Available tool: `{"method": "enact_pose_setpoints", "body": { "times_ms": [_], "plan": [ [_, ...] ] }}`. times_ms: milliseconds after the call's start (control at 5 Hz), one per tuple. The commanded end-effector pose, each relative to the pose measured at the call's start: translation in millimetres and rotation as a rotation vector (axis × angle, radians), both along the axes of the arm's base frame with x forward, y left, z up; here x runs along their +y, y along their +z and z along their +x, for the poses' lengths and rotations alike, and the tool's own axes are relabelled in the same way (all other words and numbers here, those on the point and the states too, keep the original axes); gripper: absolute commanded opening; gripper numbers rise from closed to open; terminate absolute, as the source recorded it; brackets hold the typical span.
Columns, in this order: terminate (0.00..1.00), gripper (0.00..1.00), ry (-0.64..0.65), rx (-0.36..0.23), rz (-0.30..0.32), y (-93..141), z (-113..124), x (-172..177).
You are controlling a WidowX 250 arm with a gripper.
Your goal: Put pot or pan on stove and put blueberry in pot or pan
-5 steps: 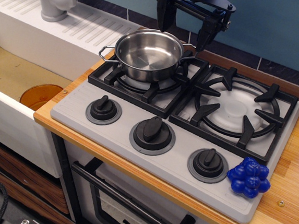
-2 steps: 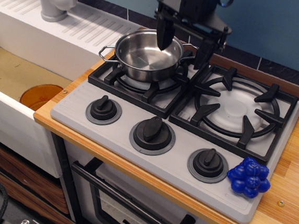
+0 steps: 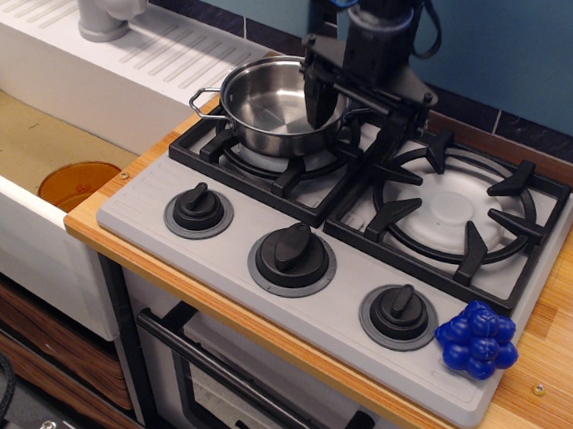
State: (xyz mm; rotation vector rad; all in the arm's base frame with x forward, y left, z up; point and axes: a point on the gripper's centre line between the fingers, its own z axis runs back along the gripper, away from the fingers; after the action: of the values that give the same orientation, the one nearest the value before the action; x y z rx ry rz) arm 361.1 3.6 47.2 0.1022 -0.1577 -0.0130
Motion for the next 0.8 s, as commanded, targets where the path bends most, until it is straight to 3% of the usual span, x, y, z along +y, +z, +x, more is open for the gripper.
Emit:
{"method": "enact_pose_setpoints", "body": {
  "times_ms": [0,600],
  "plan": [
    [0.00,0.00,-0.004,-0.011,0.013,6.1,3.1,-1.9],
    [0.00,0.00,0.024,-0.024,0.013,8.4,-0.1,-16.4]
  ]
}}
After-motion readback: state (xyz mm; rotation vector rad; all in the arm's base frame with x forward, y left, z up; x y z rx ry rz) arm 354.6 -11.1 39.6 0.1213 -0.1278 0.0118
